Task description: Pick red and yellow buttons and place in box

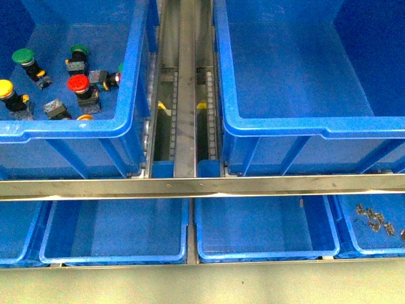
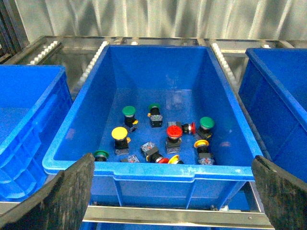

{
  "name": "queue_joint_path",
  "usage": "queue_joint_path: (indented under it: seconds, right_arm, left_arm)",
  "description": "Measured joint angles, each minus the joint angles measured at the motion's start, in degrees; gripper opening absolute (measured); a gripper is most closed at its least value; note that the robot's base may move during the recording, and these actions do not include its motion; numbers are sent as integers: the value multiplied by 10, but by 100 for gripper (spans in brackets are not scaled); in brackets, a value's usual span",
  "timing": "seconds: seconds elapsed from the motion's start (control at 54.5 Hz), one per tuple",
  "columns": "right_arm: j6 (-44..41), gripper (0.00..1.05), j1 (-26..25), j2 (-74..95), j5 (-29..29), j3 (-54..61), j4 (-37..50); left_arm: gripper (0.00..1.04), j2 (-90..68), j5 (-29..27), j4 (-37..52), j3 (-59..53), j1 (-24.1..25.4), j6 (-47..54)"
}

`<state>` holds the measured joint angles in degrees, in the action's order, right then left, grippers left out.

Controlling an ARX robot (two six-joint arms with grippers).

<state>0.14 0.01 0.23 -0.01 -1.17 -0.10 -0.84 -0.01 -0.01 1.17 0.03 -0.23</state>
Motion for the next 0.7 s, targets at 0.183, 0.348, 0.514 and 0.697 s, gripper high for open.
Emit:
queue_joint_path:
  seconds: [0.183, 0.348, 0.514, 0.697]
  right_arm:
    - [0, 99, 0, 0, 0, 0, 0]
    - [0, 99, 0, 0, 0, 0, 0]
    - [0, 99, 0, 0, 0, 0, 0]
    - [0, 99, 0, 0, 0, 0, 0]
  left_arm:
    - [97, 0, 0, 0, 0, 0, 0]
    - [97, 0, 0, 0, 0, 0, 0]
    - [97, 0, 0, 0, 0, 0, 0]
    - [97, 0, 0, 0, 0, 0, 0]
